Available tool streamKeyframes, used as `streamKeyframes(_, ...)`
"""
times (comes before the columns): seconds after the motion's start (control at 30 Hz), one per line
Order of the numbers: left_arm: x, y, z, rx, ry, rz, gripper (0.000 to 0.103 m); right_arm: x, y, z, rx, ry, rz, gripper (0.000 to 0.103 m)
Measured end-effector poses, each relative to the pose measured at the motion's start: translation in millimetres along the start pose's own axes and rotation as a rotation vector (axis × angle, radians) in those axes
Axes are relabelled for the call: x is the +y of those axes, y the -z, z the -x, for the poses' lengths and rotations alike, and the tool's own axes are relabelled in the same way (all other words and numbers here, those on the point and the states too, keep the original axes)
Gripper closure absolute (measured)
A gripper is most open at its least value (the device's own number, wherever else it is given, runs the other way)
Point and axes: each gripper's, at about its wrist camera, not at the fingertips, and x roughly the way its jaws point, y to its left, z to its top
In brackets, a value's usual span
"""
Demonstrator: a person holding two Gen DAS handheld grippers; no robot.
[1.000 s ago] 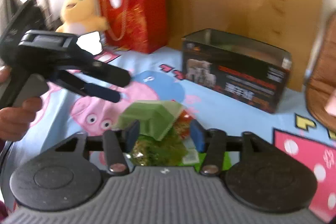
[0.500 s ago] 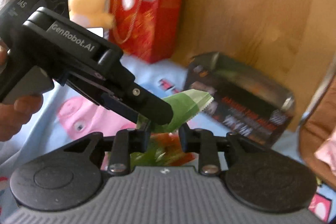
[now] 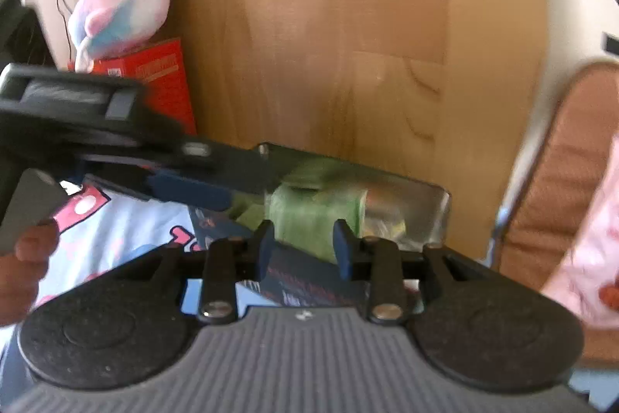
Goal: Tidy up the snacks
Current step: 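Carry the green packet with the left gripper and release it into the tin box, then grasp the white plastic cup with the left gripper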
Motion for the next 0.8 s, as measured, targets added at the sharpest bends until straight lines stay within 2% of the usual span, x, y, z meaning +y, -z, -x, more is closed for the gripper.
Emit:
streamKeyframes(0.1,-0.3,32.8,7.0,0.058,0.055,0.001,0.032,-11.9,31.0,36.6,-0.013,0.0,-0.034,0.065)
streamKeyframes(0.17,-7.2,54.7,4.7,0.106,0.082,-0.015,0.032,-21.2,55.3,62.2,-0.02,-0.032,-0.088,0.064)
streamKeyframes(0.27,-25.1,87.3,0.4,0.173,0.129,-0.058,0.032,-30.4,91.9,101.4,-0.05,-0.068,-0.181,0.056)
streamKeyframes(0.3,-31.5,96.4,-2.2,0.192,0.142,-0.066,0.032,-31.0,103.7,113.7,-0.061,-0.08,-0.215,0.053)
streamKeyframes(0.43,-54.4,125.2,-5.0,0.253,0.162,-0.123,0.032,-19.8,146.3,153.0,-0.087,-0.116,-0.299,0.053)
streamKeyframes(0.57,-66.4,140.8,-10.9,0.293,0.141,-0.156,0.029,-0.1,171.8,160.6,-0.056,-0.116,-0.289,0.052)
streamKeyframes(0.63,-66.3,149.7,-21.2,0.322,0.09,-0.156,0.027,5.6,174.8,152.7,-0.024,-0.105,-0.277,0.052)
streamKeyframes(0.8,-65.6,162.0,-29.2,0.343,0.095,-0.101,0.028,20.6,175.7,136.6,0.019,-0.061,-0.155,0.052)
